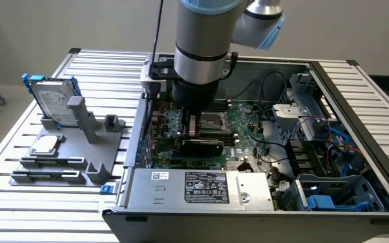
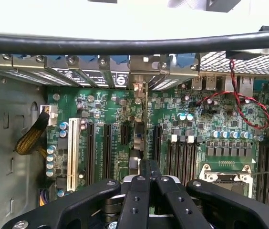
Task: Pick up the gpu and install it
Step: 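Press down on the gpu until it lock into place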
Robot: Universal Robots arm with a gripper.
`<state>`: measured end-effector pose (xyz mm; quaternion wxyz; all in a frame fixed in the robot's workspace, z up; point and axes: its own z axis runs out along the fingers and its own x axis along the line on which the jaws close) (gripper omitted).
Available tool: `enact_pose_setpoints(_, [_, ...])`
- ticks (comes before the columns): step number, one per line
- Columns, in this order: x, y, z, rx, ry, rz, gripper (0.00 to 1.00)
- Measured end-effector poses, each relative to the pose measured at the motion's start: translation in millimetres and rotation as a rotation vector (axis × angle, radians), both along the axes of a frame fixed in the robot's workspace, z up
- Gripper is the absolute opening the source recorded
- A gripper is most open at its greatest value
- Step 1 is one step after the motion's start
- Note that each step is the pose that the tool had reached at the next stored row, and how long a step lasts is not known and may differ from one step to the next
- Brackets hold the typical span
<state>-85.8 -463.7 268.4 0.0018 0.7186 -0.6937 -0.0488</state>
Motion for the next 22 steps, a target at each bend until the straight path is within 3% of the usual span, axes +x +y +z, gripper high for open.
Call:
enact_pose_setpoints(8, [-0.3, 0.9, -3.8, -0.0097, 0.0002, 0.000, 0.11])
enact_pose_setpoints(11, [-0.3, 1.1, -3.5, -0.0100, -0.0003, 0.000, 0.11])
enact_pose_setpoints(12, [-0.2, 1.3, -2.1, -0.0083, -0.0011, 0.000, 0.11])
enact_pose_setpoints(19, [-1.5, 1.1, 22.2, -0.0104, 0.0034, 0.000, 0.11])
enact_pose_setpoints(22, [-4.6, 1.1, 25.7, -0.0103, 0.0103, 0.000, 0.11])
